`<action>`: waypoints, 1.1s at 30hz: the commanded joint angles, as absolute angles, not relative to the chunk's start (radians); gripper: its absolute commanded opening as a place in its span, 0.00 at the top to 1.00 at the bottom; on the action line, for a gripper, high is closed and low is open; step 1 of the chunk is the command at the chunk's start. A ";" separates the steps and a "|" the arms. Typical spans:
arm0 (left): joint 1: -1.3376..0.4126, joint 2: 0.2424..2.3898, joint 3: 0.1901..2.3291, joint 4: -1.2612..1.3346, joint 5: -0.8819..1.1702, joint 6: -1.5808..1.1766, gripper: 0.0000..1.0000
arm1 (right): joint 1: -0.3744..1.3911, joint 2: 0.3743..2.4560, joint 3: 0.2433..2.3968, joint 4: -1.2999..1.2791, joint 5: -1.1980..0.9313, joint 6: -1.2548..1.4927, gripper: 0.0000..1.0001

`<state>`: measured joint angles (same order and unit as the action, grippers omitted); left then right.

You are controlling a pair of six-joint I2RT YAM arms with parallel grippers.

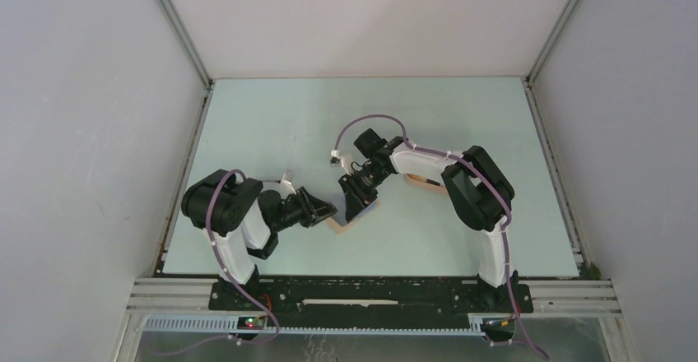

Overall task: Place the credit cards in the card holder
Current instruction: Insert the credit card into the card holder.

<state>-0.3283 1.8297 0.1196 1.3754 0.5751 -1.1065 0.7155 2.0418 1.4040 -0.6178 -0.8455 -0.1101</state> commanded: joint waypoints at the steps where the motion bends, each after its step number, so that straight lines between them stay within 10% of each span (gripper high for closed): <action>1: -0.316 1.782 0.063 1.421 0.547 -1.078 0.66 | 0.724 2.006 1.443 -0.620 -0.845 -0.137 0.57; 24: -0.301 1.423 -0.115 1.294 0.458 -1.025 0.66 | 0.715 1.951 1.466 -0.698 -0.831 -0.268 0.59; 33: -0.333 0.808 0.090 0.425 0.343 -0.738 0.65 | 0.706 1.823 1.460 -0.733 -0.785 -0.366 0.60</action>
<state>-0.3099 1.0489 0.0120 0.9360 0.4435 -0.9478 0.7139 1.9476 1.4315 -0.7124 -0.8120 -0.2859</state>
